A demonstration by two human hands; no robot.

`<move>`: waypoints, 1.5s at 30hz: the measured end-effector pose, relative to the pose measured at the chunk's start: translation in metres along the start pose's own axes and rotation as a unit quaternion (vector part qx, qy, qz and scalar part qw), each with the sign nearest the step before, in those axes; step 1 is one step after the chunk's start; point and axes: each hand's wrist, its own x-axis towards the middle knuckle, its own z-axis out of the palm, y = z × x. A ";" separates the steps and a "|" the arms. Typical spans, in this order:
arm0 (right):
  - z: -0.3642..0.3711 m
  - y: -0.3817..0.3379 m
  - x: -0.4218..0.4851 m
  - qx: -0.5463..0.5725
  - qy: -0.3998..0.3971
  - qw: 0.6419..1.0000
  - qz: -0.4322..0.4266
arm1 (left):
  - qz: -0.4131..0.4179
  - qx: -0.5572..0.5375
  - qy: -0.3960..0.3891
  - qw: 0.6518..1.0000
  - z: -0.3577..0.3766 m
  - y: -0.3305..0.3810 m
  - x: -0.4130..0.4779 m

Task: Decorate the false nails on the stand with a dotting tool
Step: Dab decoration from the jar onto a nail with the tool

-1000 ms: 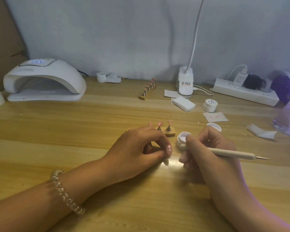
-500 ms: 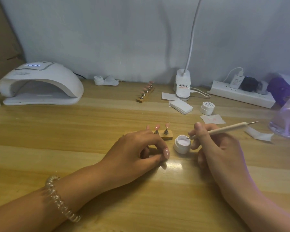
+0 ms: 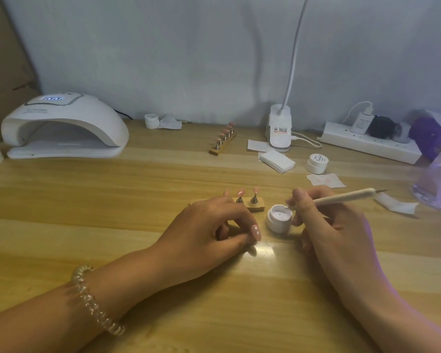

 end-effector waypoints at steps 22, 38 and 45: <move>0.011 -0.015 -0.019 0.127 -0.103 0.979 0.122 | 0.009 0.006 0.001 1.000 0.000 -0.002 0.001; 0.012 -0.017 -0.019 0.118 -0.106 0.980 0.121 | 0.008 -0.001 0.006 1.000 0.001 -0.003 0.001; 0.012 -0.016 -0.019 0.120 -0.098 0.980 0.123 | 0.007 -0.003 0.007 1.000 0.001 -0.003 0.001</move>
